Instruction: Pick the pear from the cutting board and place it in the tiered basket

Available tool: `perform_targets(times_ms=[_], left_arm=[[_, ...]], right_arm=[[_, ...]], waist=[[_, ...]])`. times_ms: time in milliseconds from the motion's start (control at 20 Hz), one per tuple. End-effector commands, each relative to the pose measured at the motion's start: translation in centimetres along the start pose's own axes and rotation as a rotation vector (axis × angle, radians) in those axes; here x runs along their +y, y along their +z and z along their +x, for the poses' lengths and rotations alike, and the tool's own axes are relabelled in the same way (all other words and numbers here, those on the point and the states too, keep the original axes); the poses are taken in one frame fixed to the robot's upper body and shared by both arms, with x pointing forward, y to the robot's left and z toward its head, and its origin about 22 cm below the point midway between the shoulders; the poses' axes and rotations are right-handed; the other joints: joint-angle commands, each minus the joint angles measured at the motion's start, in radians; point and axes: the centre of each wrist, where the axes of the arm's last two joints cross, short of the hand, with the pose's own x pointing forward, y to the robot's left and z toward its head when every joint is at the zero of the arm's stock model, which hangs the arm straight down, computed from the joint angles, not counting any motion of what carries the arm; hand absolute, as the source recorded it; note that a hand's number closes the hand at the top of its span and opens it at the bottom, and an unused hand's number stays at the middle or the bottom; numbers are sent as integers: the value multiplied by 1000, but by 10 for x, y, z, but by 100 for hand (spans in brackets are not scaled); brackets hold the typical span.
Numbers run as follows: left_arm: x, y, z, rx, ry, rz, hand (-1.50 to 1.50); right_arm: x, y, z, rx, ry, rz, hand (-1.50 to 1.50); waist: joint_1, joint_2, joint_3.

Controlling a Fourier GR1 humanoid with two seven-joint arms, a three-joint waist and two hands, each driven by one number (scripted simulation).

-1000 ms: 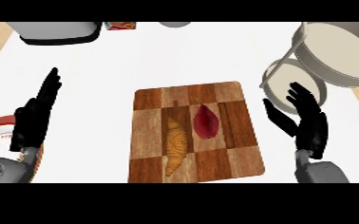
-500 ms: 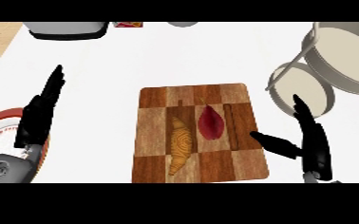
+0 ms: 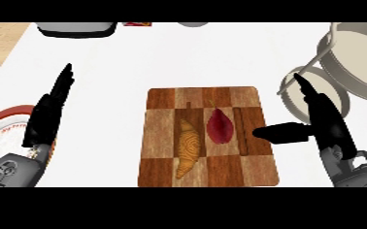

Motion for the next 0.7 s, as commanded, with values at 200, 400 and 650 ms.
perform_targets(times_ms=[200,400,650], left_arm=[[4,-3,5,-6,2,1,0],[2,-12,3,11,-4,-1,0],[-5,-4,-17,14,9,-5,0]], right_arm=[[20,-5,59,262,55,83,-150],[38,-10,64,285,104,141,-150],[53,-24,64,340,142,138,-150]], waist=[[16,4,5],[-4,3,4],[-5,5,4]])
